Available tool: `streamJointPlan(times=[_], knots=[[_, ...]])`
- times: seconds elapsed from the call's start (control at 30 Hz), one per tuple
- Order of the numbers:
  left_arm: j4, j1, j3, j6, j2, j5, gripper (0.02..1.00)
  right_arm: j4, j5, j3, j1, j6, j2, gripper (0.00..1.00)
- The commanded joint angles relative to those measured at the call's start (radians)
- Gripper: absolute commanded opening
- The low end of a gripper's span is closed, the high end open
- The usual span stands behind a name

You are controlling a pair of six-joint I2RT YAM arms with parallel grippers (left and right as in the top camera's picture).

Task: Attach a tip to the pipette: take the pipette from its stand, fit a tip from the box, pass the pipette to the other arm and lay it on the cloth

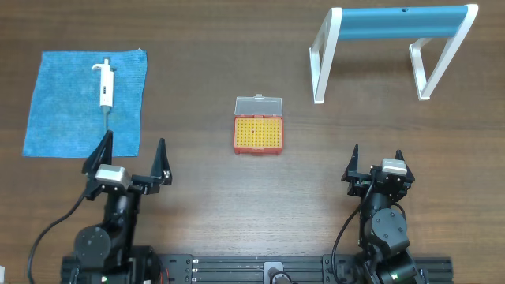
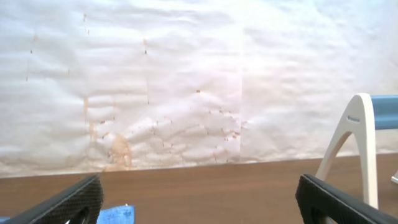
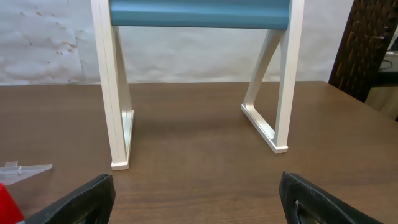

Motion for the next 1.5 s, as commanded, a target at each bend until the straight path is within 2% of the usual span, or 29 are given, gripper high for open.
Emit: streamJointPlan(times=[0.03, 0.27, 0.33, 1.03, 1.07, 1.1, 1.13, 1.2, 1.27, 1.33, 1.4, 1.5], knots=[[0.08, 0.005, -0.102, -0.033, -0.012, 0.0, 0.998, 0.0, 0.013, -0.005, 0.001, -0.015, -0.003, 0.869], [-0.074, -0.01, -0.1, -0.053, -0.012, 0.0, 0.998, 0.0, 0.013, -0.005, 0.001, -0.015, -0.003, 0.871], [-0.202, -0.016, -0.1, -0.053, -0.012, 0.0, 1.0, 0.0, 0.013, -0.005, 0.001, -0.014, -0.003, 0.869], [-0.202, -0.016, -0.1, -0.053, -0.012, 0.0, 0.998, 0.0, 0.013, -0.005, -0.001, -0.014, -0.004, 0.871], [-0.202, -0.016, -0.1, -0.053, -0.012, 0.0, 0.998, 0.0, 0.013, -0.005, -0.02, -0.014, -0.005, 0.869], [-0.202, -0.016, -0.1, -0.053, -0.012, 0.0, 0.998, 0.0, 0.004, -0.005, -0.085, -0.014, -0.005, 0.871], [-0.202, -0.016, -0.1, -0.053, -0.012, 0.0, 0.998, 0.0, -0.138, -0.005, -0.167, -0.014, -0.014, 0.869], [-0.202, -0.016, -0.1, -0.053, -0.012, 0.0, 0.998, -0.006, -0.281, -0.005, -0.23, -0.015, -0.024, 0.869], [-0.202, -0.016, -0.1, -0.053, -0.012, 0.0, 0.998, -0.019, -0.481, -0.005, -0.32, -0.014, -0.033, 0.869], [-0.202, -0.016, -0.1, -0.053, -0.012, 0.0, 0.998, -0.026, -0.606, -0.005, -0.408, -0.014, -0.033, 0.869], [-0.202, -0.016, -0.1, -0.053, -0.012, 0.0, 0.998, -0.024, -0.623, -0.005, -0.477, -0.014, -0.033, 0.869], [-0.202, -0.016, -0.1, -0.053, -0.012, 0.0, 0.998, -0.025, -0.618, -0.005, -0.511, -0.014, -0.033, 0.869]])
